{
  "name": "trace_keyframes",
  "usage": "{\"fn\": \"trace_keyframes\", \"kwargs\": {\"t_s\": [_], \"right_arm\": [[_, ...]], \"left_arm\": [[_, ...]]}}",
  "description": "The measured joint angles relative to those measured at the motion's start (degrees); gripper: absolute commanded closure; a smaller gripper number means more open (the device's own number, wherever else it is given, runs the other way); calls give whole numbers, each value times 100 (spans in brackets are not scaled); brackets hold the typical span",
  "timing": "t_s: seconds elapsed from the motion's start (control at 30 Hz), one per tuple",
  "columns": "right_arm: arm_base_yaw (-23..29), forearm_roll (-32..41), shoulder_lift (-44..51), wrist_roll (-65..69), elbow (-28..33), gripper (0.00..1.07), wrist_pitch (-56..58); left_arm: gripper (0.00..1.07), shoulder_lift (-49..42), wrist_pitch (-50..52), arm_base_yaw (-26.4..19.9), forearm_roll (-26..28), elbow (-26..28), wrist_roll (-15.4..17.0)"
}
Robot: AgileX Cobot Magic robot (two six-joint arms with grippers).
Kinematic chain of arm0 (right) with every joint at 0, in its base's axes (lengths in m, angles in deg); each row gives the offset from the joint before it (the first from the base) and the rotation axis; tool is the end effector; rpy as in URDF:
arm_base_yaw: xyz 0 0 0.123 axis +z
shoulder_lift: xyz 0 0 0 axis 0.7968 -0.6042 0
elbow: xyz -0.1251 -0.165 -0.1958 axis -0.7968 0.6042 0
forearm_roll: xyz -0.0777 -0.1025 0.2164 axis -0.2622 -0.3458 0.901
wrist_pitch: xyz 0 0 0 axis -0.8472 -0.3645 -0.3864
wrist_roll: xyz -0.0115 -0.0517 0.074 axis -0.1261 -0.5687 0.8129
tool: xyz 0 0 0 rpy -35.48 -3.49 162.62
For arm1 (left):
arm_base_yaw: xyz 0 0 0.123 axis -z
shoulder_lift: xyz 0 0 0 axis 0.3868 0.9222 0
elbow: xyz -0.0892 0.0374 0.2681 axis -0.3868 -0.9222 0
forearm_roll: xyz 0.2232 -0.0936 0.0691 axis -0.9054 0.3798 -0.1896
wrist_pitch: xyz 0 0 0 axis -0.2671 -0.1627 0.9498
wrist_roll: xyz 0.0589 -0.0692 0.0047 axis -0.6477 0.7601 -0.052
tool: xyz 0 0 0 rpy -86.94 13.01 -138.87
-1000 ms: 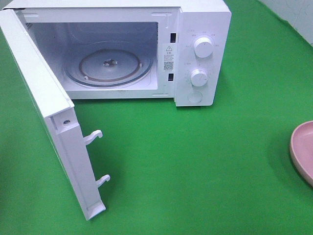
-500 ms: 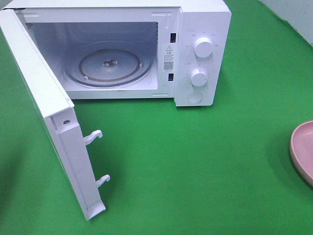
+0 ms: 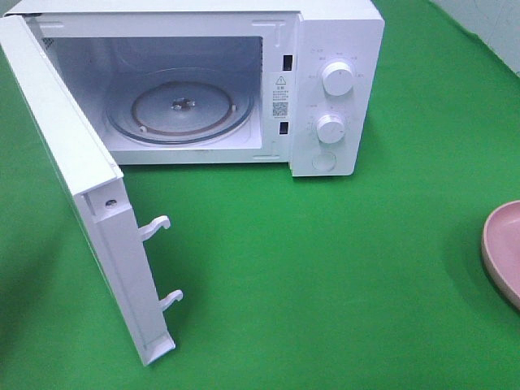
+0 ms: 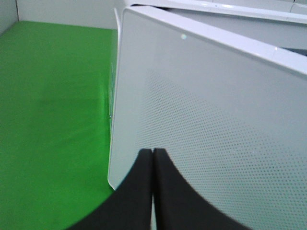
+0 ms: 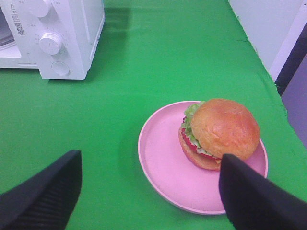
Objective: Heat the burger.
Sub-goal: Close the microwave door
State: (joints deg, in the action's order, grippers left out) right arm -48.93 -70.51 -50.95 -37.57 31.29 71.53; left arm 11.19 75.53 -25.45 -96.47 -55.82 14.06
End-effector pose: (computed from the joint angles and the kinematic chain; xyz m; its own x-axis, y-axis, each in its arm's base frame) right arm -0.0009 -0.0100 0.2832 -0.3730 -0.0151 -0.9277 0.0369 0.9988 -0.0311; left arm 0.2025 -0.0148 0.1932 -0.1947 -0.0841 -0.9773 0.2028 0.9713 -0.1240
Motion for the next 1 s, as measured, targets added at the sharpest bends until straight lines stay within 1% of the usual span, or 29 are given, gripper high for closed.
{"fn": "trace_keyframes", "kwargs": {"t_s": [0.03,0.07,0.17,0.2,0.23,0.27,0.3,0.33,0.37,0.4,0.43,0.47,0.5,0.53,0.57,0.6,0.63,0.7,0.73,0.8,0.87,0.97,1.0], "right_arm": [[0,0,0,0,0,31,0],[0,0,0,0,0,31,0],[0,0,0,0,0,31,0],[0,0,0,0,0,31,0],[0,0,0,0,0,31,0],[0,0,0,0,0,31,0],[0,0,0,0,0,31,0],[0,0,0,0,0,31,0],[0,0,0,0,0,31,0],[0,0,0,0,0,31,0],[0,0,0,0,0,31,0],[0,0,0,0,0,31,0],[0,0,0,0,0,31,0],[0,0,0,0,0,31,0],[0,0,0,0,0,31,0],[0,0,0,0,0,31,0],[0,0,0,0,0,31,0],[0,0,0,0,0,31,0],[0,0,0,0,0,31,0],[0,0,0,0,0,31,0],[0,0,0,0,0,31,0],[0,0,0,0,0,31,0],[0,0,0,0,0,31,0]], "left_arm": [[107,69,17,63,-6,23,0],[107,183,29,235,11,63,-11],[107,223,34,315,40,80,-46],[107,367,57,619,212,120,-241],[107,367,57,619,212,120,-241],[107,470,69,831,458,155,-413],[107,510,86,934,607,155,-487],[107,510,86,934,607,155,-487],[107,584,132,1106,877,160,-602],[107,584,132,1106,877,160,-602],[107,647,178,1266,1117,160,-665],[107,647,178,1266,1117,160,-665],[107,710,189,1415,1249,183,-693],[107,710,189,1415,1249,183,-693],[107,796,183,1564,1358,241,-739],[107,796,183,1564,1358,241,-739],[107,900,183,1730,1438,321,-802],[107,945,178,1782,1530,344,-802],[107,1146,183,1965,1684,493,-819],[107,1146,183,1965,1684,493,-819],[107,1352,183,2177,1702,653,-819],[107,1484,183,2303,1719,779,-819],[107,1627,183,2458,1793,934,-837]]}}
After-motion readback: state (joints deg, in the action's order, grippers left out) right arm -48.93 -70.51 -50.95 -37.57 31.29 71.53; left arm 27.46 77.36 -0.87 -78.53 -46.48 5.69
